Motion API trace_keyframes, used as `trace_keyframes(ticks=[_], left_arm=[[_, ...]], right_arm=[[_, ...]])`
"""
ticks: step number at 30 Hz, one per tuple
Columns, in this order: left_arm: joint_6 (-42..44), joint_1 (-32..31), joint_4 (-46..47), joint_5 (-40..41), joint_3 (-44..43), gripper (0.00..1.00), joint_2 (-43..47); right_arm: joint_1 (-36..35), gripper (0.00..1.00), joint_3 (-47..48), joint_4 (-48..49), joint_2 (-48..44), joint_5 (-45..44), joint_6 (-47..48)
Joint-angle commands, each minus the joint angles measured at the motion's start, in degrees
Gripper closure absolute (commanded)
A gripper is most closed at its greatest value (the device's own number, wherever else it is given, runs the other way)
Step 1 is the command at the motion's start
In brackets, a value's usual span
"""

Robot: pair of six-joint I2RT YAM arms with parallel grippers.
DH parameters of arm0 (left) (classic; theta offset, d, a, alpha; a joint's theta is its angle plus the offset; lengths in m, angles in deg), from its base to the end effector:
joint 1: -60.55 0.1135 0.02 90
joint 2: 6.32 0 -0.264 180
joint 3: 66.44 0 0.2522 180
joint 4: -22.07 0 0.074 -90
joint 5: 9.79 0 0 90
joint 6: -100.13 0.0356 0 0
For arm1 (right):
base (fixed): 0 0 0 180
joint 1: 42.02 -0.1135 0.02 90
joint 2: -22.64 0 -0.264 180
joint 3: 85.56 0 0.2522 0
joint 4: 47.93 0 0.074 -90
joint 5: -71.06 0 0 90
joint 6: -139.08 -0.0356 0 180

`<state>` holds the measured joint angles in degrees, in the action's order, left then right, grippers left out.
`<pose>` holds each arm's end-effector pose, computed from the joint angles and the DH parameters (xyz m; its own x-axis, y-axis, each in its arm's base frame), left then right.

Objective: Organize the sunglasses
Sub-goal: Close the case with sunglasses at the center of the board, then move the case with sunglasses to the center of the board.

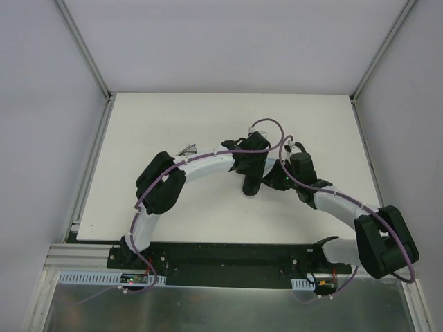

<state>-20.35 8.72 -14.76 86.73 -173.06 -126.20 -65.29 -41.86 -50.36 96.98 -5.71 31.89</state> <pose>0.2919 -0.3648 0.2007 -0.7819 0.1792 -0.5971 0.3939 0.8844 -0.2504 0.2327 0.1089 0.1799 -0.6446 0.0360 -0.7637 -0.3876 0.8457 0.3670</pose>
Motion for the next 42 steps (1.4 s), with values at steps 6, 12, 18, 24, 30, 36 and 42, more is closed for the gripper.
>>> trace_keyframes(ticks=[6, 12, 18, 24, 30, 36, 42], left_arm=[[4.02, 0.77, -10.77, 7.01, 0.75, 0.63, -3.0], [4.9, 1.03, -12.87, 10.52, 2.15, 0.62, -0.89], [5.43, 3.14, -13.67, 14.04, 7.24, 0.62, 4.03], [6.83, 7.44, -13.93, 16.59, 11.91, 0.63, 9.74], [9.21, 12.63, -14.46, 18.08, 10.42, 0.63, 10.8], [11.58, 17.38, -14.64, 19.14, 3.75, 0.64, 6.59], [14.65, 19.66, -16.04, 19.75, -7.4, 0.65, -0.7]], right_arm=[[2.0, 0.77, -3.3, 3.08, -7.37, -1.72, 0.05], [2.96, 0.77, -3.83, 2.99, -8.16, -2.77, -0.47], [3.93, 0.77, -4.62, 2.82, -9.31, -3.3, -0.65], [4.46, 0.77, -4.97, 2.47, -10.71, -3.74, -0.48], [4.72, 0.77, -4.97, 2.29, -10.63, -3.57, -0.48], [4.81, 0.77, -5.06, 2.47, -10.8, -3.66, -0.48], [4.98, 0.77, -5.15, 2.29, -10.98, -3.74, -0.39]])
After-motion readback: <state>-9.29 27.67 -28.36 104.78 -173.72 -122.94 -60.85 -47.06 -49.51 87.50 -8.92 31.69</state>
